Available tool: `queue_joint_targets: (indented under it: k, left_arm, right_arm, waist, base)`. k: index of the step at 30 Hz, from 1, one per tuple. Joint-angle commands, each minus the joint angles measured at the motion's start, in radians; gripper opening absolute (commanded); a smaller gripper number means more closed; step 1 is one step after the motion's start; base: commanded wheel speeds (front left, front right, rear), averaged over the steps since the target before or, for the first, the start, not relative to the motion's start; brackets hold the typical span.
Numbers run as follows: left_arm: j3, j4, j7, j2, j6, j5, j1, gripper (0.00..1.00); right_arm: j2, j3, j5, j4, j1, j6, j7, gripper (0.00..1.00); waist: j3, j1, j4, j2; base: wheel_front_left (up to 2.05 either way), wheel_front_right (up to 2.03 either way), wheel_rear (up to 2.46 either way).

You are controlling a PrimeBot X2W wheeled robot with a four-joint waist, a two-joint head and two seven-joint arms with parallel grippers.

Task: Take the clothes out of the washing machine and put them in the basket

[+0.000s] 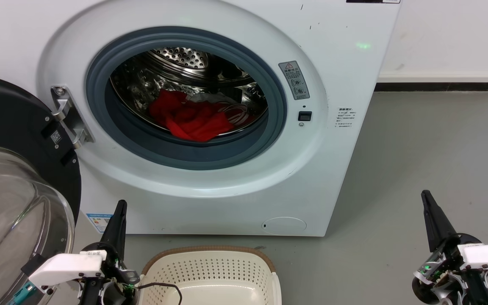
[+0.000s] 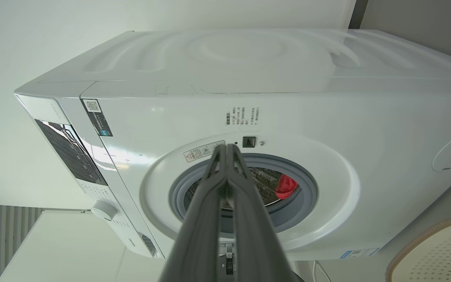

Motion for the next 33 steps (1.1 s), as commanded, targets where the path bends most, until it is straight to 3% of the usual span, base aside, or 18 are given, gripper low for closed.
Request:
queue_joint_targets:
  k: [1,28,29,33]
  left_arm:
    - [0.002,0.000,0.001,-0.001,-0.002,-0.001,-0.005,0.00]
    - [0.002,0.000,0.001,-0.001,-0.002,-0.001,-0.005,0.00]
    - [0.000,0.000,0.000,0.000,0.000,0.000,0.000,1.00]
    - [-0.012,0.010,-0.011,-0.001,0.000,0.007,0.003,1.00]
  right_arm:
    - [0.003,0.001,-0.005,0.001,-0.013,0.000,0.000,0.00]
    - [0.003,0.001,-0.005,0.001,-0.013,0.000,0.000,0.00]
    - [0.000,0.000,0.000,0.000,0.000,0.000,0.000,1.00]
    - [0.000,0.006,-0.003,0.005,0.010,0.000,-0.013,1.00]
  waist:
    - [0.000,0.0000,0.000,0.0000]
    - [0.000,0.0000,0.000,0.0000]
    - [0.000,0.0000,0.000,0.0000]
    - [0.000,0.0000,0.000,0.0000]
  base:
    - [0.00,0.00,0.00]
    - [0.00,0.00,0.00]
    - [0.00,0.00,0.00]
    - [0.00,0.00,0.00]
